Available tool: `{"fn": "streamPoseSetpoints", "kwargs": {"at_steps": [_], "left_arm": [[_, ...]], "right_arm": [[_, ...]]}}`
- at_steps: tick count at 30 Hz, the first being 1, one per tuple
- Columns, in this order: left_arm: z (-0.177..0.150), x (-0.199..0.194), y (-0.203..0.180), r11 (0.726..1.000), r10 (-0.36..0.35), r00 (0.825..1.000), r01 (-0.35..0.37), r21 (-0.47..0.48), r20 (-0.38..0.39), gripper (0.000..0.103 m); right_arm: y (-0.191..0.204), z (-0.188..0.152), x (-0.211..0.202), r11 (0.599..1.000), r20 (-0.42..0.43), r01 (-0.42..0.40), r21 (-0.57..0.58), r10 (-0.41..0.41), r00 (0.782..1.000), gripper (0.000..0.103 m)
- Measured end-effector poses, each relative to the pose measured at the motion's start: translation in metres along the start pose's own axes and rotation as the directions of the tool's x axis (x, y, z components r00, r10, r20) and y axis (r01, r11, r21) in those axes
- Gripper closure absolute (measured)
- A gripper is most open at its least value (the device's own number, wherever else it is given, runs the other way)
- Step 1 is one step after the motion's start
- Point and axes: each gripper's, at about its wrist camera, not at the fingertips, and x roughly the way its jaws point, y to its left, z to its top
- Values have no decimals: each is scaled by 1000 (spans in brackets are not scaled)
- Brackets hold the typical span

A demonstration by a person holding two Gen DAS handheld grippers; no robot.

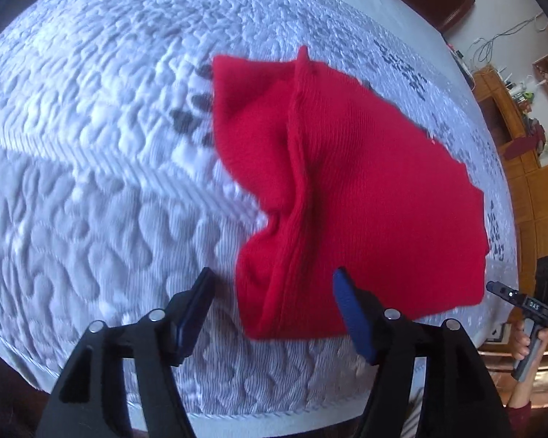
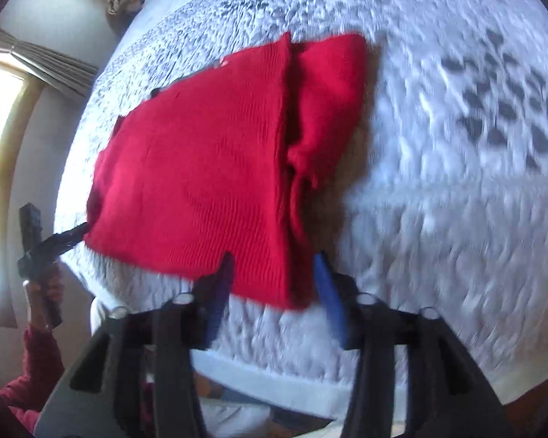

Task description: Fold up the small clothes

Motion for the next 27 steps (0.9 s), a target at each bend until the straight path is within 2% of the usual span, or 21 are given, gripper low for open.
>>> {"fn": "streamPoseSetpoints", "kwargs": {"at_steps": [3, 4, 5, 6, 8, 9, 11, 13, 17, 19, 22, 24, 27], "left_arm": [[-5, 3, -2, 1000, 15, 1000, -15, 3, 19, 35], [-5, 4, -4, 1000, 9, 1000, -9, -3, 21, 36], [-5, 5, -7, 1000, 0, 1000, 0, -11, 18, 42], [-6, 7, -9, 1000, -7, 1000, 7, -16, 6, 60], [-7, 14, -14, 1000, 6, 999, -7, -17, -35, 81], [-7, 15, -14, 1000, -6, 999, 5, -26, -40, 85], [-8, 11, -13, 997, -44, 998, 41, -60, -41, 87], [-12, 3, -14, 995, -67, 997, 65, -72, -32, 88], [-19, -1, -19, 999, -28, 999, 27, -22, -33, 88], [-20, 10, -18, 1000, 14, 999, -15, -9, -52, 88], [-20, 23, -12, 1000, 11, 998, -11, -10, -57, 88], [-20, 22, -10, 1000, -2, 999, 1, -20, -53, 87], [-22, 17, -11, 1000, 7, 999, -6, 19, -45, 84]], "right_arm": [[-6, -10, 22, 999, -46, -7, 44, 9, 999, 49], [-8, -11, 27, 998, -53, -18, 62, 21, 998, 58], [-10, -12, 32, 996, -61, -34, 78, 39, 997, 64], [-11, -12, 39, 995, -65, -34, 91, 40, 997, 67], [-11, -11, 43, 995, -75, -21, 102, 29, 997, 88], [-14, -9, 42, 989, -84, -65, 131, 76, 994, 89], [-16, -6, 31, 984, -81, -87, 158, 101, 992, 92], [-11, -5, 13, 987, -57, -88, 137, 97, 994, 92], [1, -8, -6, 995, -39, -66, 81, 70, 997, 93], [-3, -9, 3, 997, -66, -14, 70, 19, 998, 93], [-13, -10, 33, 995, -115, 65, 73, -56, 992, 93], [-21, -11, 44, 994, -112, 46, 103, -34, 993, 93], [-24, -11, 42, 993, -100, 18, 114, -6, 995, 92]]}}
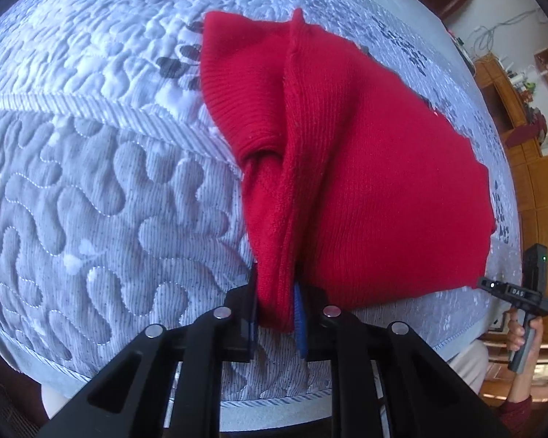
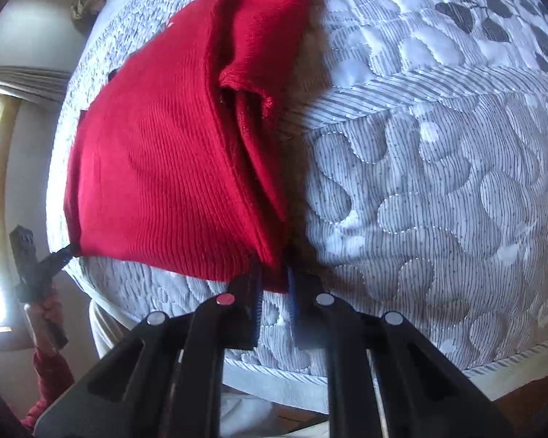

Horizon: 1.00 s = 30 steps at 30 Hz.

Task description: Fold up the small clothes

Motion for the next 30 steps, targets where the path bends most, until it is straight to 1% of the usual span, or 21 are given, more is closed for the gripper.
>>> {"fn": "streamPoseSetpoints", "kwargs": {"at_steps": [1, 2, 3, 4, 5, 6, 8, 10, 13, 15, 17, 19, 21, 22, 23, 24, 25, 26, 27, 28, 30], "left_arm": [[0, -5, 2, 1000, -2, 1000, 2, 4, -4, 80], [1, -9, 1, 1000, 2, 1000, -2, 7, -13, 74], [2, -16, 1, 1000, 18, 1000, -18, 6, -12, 63], [6, -26, -2, 999, 48, 999, -49, 10, 14, 58], [9, -39, -3, 996, 84, 995, -86, 24, 54, 51], [15, -49, -5, 992, 115, 989, -119, 41, 90, 49], [33, -69, -11, 982, 166, 972, -178, 63, 166, 49], [60, -78, -22, 978, 170, 961, -191, 80, 218, 49], [106, -57, -44, 973, 170, 962, -198, 116, 212, 49], [131, -31, -53, 964, 207, 962, -231, 130, 178, 49], [150, -3, -54, 958, 243, 959, -261, 122, 143, 49], [165, 19, -52, 961, 246, 962, -258, 103, 117, 50], [172, 32, -50, 969, 218, 970, -228, 93, 112, 53], [177, 38, -51, 971, 207, 972, -218, 97, 115, 57], [181, 42, -52, 973, 196, 975, -207, 102, 108, 70], [184, 46, -52, 976, 184, 978, -194, 102, 97, 78], [187, 50, -50, 976, 187, 978, -196, 94, 91, 81], [190, 53, -49, 975, 197, 976, -205, 91, 91, 91], [192, 54, -50, 975, 194, 977, -202, 91, 91, 93], [194, 55, -48, 977, 187, 978, -195, 85, 93, 95], [197, 50, -45, 981, 170, 979, -178, 71, 108, 96]], "right_arm": [[0, 0, -3, 1000, 0, 0, -11, 0, 1000, 89], [1, -1, -7, 1000, 2, -2, -21, 2, 1000, 79], [3, -1, -15, 1000, 13, 2, -29, -2, 1000, 74], [4, -3, -23, 999, 29, 15, -42, -13, 999, 69], [6, -3, -32, 998, 47, 30, -59, -28, 999, 69], [11, 1, -45, 996, 75, 44, -81, -38, 996, 69], [19, 13, -63, 994, 117, 33, -101, -21, 993, 69], [33, 32, -75, 992, 156, 28, -121, -9, 988, 69], [51, 78, -77, 987, 202, 72, -142, -42, 978, 68], [56, 111, -68, 988, 193, 78, -134, -51, 980, 68], [58, 135, -55, 986, 183, 111, -127, -86, 979, 66], [57, 160, -37, 987, 160, 121, -103, -103, 982, 62], [50, 178, -23, 992, 133, 102, -80, -91, 987, 61], [47, 187, -16, 993, 120, 93, -68, -84, 989, 61], [46, 194, -10, 994, 111, 90, -64, -82, 990, 61], [44, 202, -3, 994, 102, 91, -64, -84, 991, 61], [44, 206, 1, 994, 100, 94, -63, -88, 991, 61], [45, 209, 4, 993, 102, 96, -64, -89, 991, 70], [45, 212, 6, 993, 107, 98, -67, -90, 990, 78], [46, 216, 8, 993, 103, 91, -72, -83, 991, 96], [48, 220, 9, 995, 98, 62, -78, -55, 994, 99]]}}
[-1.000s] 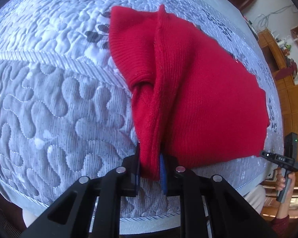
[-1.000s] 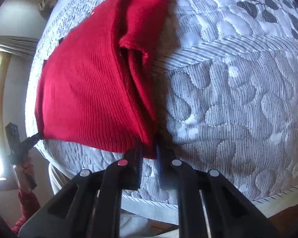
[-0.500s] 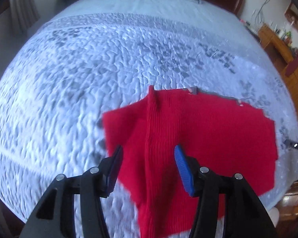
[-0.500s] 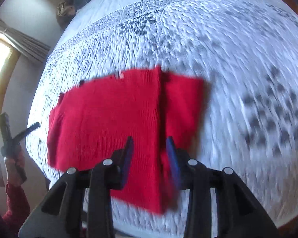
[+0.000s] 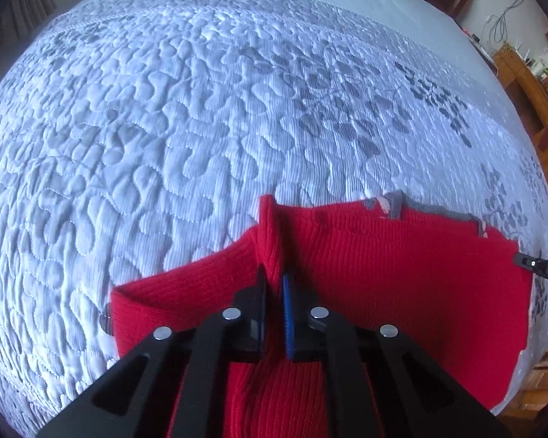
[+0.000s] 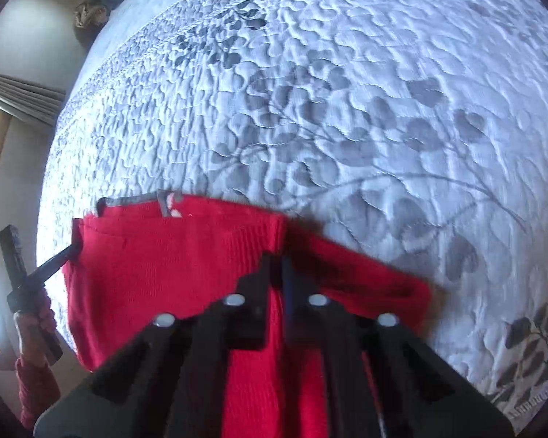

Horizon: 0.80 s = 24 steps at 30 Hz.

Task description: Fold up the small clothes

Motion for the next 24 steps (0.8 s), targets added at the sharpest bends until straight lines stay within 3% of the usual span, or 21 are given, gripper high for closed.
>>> {"fn": "streamPoseSetpoints", "kwargs": {"at_steps": [5, 7, 9, 12, 17, 20, 24], "left_arm": [[3, -28, 4, 1000, -17, 992, 18, -9, 123, 97], [1, -26, 2, 1000, 3, 991, -3, 5, 130, 97], [-1, -13, 0, 999, 42, 993, -45, 26, 106, 97], [-8, 5, 6, 999, 43, 997, -43, 0, 64, 96], [-12, 8, -2, 994, 92, 992, -97, 49, 84, 92], [-12, -2, -3, 995, 89, 993, -92, 41, 73, 86], [-30, -31, -6, 999, 47, 996, -48, 17, 78, 78]], "right_arm": [[0, 2, -35, 995, 132, -99, -23, 101, 986, 99], [-5, 3, -37, 996, 154, -85, -15, 87, 984, 99], [-11, 3, -28, 997, 130, -72, 6, 71, 989, 99], [-22, 2, -5, 998, 83, -41, 51, 36, 996, 99], [-29, -5, 8, 995, 75, -41, 88, 34, 997, 100], [-24, -8, 0, 997, 74, -24, 77, 18, 997, 89], [-7, -36, -33, 999, 138, 35, -4, -34, 990, 78]]}}
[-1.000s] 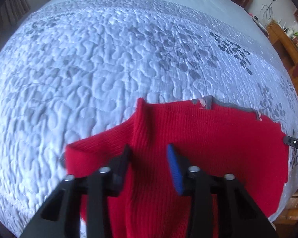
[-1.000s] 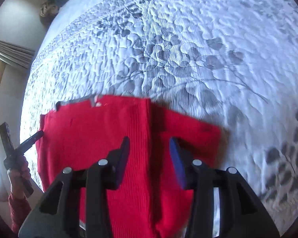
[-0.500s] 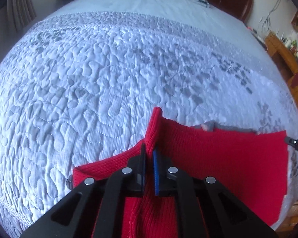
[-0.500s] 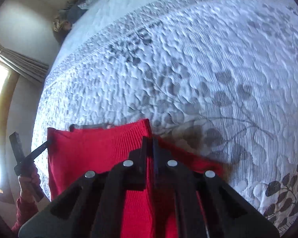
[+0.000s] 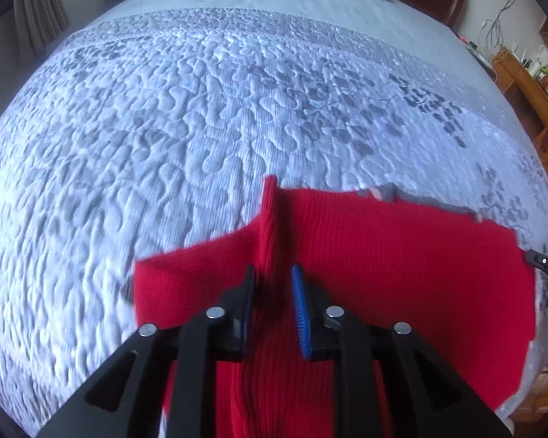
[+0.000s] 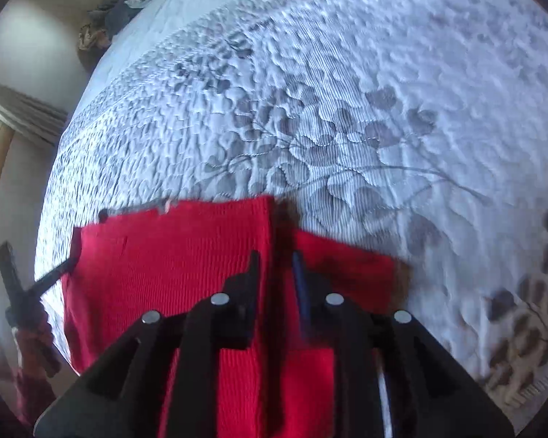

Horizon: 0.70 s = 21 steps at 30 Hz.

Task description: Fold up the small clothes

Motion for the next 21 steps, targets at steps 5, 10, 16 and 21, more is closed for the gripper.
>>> {"fn": "streamPoseSetpoints", "kwargs": {"at_steps": [5, 10, 16, 21], "left_arm": [[-52, -39, -13, 999, -46, 999, 45, 16, 22, 70], [-103, -44, -26, 998, -47, 999, 47, 43, 7, 70], [-136, -36, -23, 998, -51, 999, 51, 43, -8, 69], [-142, -39, -20, 998, -59, 998, 60, 34, -27, 69]], "right_arm": [[15, -58, -36, 997, 14, 10, -70, -9, 1000, 76], [25, -118, -42, 996, -37, 2, -93, -6, 999, 75], [23, -159, -23, 996, -94, 35, -76, -42, 995, 77], [21, -161, -32, 999, -104, -2, -46, -3, 995, 98]]}}
